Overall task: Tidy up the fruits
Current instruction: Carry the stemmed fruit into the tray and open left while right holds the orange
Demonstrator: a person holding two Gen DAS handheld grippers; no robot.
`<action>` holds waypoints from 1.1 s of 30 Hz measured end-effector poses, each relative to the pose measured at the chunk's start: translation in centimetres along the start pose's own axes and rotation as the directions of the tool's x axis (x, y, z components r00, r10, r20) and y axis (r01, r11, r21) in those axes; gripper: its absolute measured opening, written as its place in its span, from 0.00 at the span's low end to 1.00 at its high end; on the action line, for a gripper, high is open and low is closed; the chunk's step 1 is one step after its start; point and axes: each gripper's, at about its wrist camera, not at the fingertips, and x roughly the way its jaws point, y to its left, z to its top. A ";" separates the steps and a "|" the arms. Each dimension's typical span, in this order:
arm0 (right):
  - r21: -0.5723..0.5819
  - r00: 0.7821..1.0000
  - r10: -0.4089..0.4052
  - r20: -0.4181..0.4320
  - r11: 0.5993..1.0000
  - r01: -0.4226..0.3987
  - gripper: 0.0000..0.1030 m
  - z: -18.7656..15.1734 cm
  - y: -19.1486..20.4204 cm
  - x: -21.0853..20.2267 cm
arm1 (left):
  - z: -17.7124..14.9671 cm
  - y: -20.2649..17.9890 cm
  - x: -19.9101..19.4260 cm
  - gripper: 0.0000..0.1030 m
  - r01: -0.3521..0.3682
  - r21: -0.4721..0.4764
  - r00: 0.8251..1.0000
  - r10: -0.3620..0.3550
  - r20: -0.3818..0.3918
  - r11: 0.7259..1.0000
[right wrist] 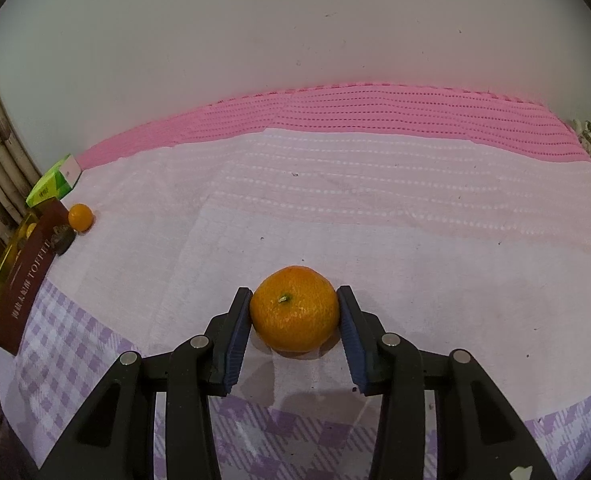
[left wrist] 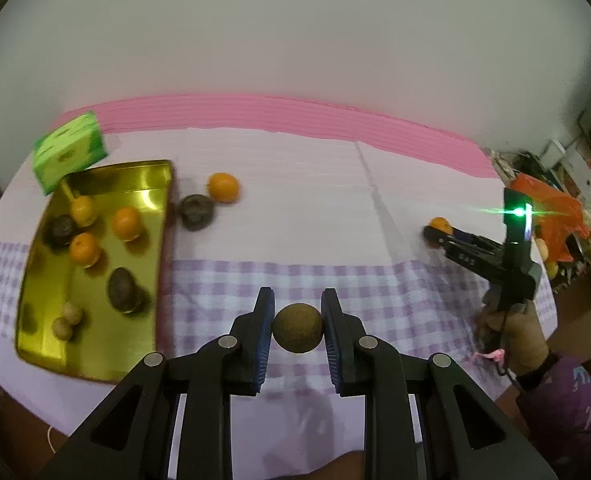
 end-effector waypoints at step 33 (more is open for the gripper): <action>-0.060 0.996 -0.084 -0.012 0.995 0.083 0.39 -0.2 1.5 0.1 | -1.8 9.1 -1.6 0.24 -0.270 -0.114 0.959 0.278 0.056 0.956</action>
